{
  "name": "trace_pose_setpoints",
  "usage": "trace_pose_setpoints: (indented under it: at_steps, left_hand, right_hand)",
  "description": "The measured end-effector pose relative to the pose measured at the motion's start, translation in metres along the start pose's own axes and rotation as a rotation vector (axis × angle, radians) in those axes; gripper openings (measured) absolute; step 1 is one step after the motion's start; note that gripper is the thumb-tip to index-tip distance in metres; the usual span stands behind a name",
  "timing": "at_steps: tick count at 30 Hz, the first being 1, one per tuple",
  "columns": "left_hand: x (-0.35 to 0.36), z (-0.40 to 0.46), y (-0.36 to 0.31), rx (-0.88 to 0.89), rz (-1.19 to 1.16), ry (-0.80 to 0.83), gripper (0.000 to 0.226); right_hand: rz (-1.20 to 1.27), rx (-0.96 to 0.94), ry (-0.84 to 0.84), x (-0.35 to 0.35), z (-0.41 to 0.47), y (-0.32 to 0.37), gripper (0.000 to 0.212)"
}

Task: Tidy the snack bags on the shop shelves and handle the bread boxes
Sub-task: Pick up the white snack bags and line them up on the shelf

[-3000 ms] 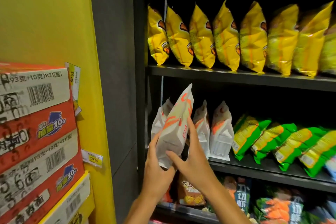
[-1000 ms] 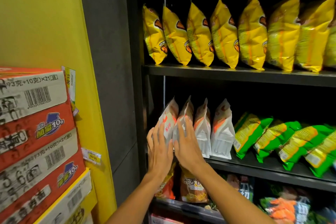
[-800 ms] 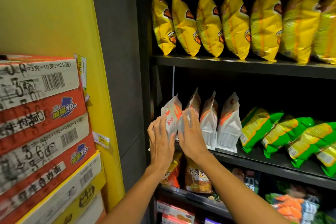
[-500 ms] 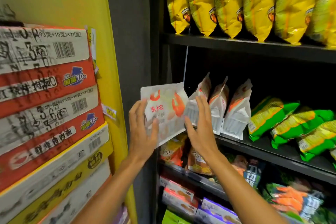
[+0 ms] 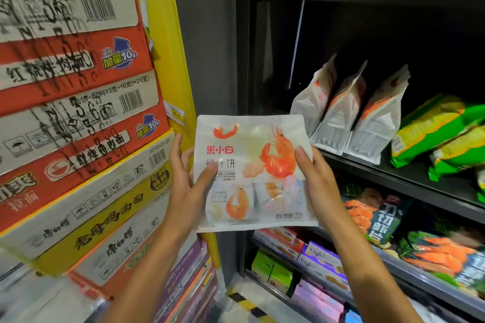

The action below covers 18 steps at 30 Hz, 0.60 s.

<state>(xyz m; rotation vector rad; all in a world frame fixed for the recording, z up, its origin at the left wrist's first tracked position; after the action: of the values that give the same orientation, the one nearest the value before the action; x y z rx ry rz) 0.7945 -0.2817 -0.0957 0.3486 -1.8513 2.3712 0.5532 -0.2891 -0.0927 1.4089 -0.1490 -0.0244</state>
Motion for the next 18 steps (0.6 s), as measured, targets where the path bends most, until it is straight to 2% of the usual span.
trace_pose_setpoints:
  at_steps: [2,4,6,9,18]
  left_hand:
    - [0.003,-0.003,0.005,-0.108,0.013,-0.022,0.072]
    - [0.008,-0.005,0.006,-0.167,0.035,-0.021,0.045]
    - [0.012,-0.009,0.008,-0.171,0.041,-0.041,0.031]
    - [0.016,-0.015,0.011,-0.164,0.033,-0.035,0.038]
    - [0.056,-0.031,0.027,-0.197,0.011,0.114,0.038]
  right_hand:
    - [0.006,0.003,-0.037,-0.001,-0.006,-0.004,0.044]
    - [0.009,0.022,-0.051,-0.002,-0.012,-0.008,0.047]
    - [0.034,0.072,-0.057,-0.006,-0.02,-0.012,0.039]
    - [0.035,0.141,-0.076,-0.017,-0.031,-0.016,0.027]
    - [0.171,0.162,-0.344,-0.05,-0.069,-0.031,0.023]
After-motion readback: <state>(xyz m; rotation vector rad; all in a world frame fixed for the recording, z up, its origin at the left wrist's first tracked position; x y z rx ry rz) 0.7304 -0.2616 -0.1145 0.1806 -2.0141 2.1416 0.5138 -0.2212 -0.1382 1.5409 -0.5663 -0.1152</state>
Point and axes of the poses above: each hand's wrist, its own z-axis towards the middle knuckle, its own x-axis out of the palm, y = z × x, the point moved 5 cm from there along z, towards the middle knuckle, and after that the axes turned 4 degrees about -z, right-handed, at the moved point
